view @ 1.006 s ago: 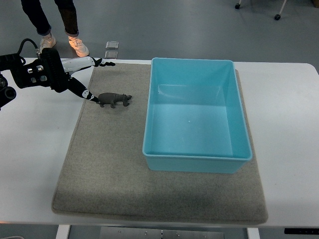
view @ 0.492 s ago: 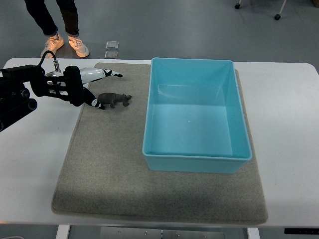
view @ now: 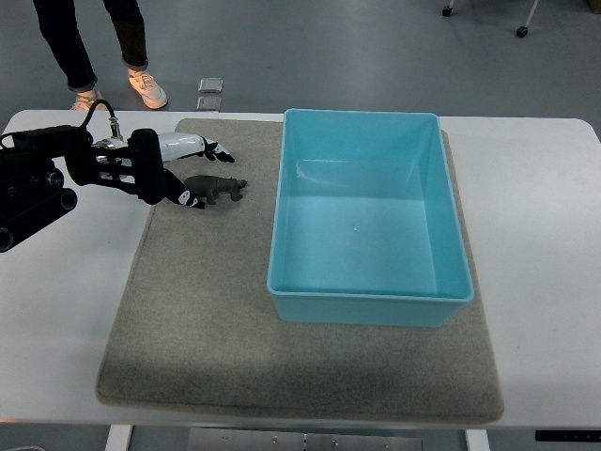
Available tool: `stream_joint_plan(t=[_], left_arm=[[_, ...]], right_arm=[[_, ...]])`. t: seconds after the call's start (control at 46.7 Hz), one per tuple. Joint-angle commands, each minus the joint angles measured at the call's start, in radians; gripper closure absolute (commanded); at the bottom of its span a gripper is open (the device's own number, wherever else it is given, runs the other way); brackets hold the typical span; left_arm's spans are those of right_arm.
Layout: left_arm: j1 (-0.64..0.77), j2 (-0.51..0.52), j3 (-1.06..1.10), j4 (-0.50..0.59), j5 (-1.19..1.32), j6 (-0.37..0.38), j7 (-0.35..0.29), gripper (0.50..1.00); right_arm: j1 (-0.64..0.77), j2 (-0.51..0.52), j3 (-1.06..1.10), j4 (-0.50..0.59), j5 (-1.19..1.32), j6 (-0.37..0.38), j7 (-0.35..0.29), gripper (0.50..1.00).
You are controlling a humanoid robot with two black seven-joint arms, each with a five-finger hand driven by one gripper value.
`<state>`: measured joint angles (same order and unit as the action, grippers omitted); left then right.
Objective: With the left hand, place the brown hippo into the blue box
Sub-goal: 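Lower the left hand onto the brown hippo and close fingers around it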
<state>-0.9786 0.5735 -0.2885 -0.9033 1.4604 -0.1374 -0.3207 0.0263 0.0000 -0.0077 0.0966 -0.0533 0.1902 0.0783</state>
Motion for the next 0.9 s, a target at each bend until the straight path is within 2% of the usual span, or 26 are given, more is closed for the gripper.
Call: stream_joint_plan(t=[0.0, 0.086, 0.128, 0.214, 0.706, 0.792, 0.878], left_arm=[[-0.003, 0.0, 0.0, 0.0, 0.0, -0.001, 0.0, 0.735], [-0.006, 0.002, 0.002, -0.002, 0.003, -0.002, 0.0, 0.795], [-0.008, 0.0, 0.002, -0.005, 0.003, -0.002, 0.0, 0.802], [-0.012, 0.002, 0.002, -0.005, 0.003, -0.004, 0.0, 0.868], [-0.017, 0.003, 0.032, -0.006, 0.001, -0.004, 0.0, 0.855], [-0.017, 0.005, 0.034, -0.006, 0.001, -0.004, 0.0, 0.876], [-0.019, 0.005, 0.038, -0.008, 0.001, -0.004, 0.0, 0.941]], right_arm=[[0.0, 0.0, 0.0, 0.0, 0.0, 0.0, 0.001, 0.564], [0.0, 0.0, 0.0, 0.0, 0.001, 0.0, 0.001, 0.564], [0.0, 0.0, 0.0, 0.0, 0.0, 0.0, 0.001, 0.564], [0.0, 0.0, 0.0, 0.0, 0.0, 0.0, 0.0, 0.564], [0.0, 0.0, 0.0, 0.0, 0.001, 0.0, 0.001, 0.564], [0.001, 0.0, 0.0, 0.0, 0.001, 0.0, 0.001, 0.564], [0.0, 0.0, 0.0, 0.0, 0.0, 0.0, 0.0, 0.564]])
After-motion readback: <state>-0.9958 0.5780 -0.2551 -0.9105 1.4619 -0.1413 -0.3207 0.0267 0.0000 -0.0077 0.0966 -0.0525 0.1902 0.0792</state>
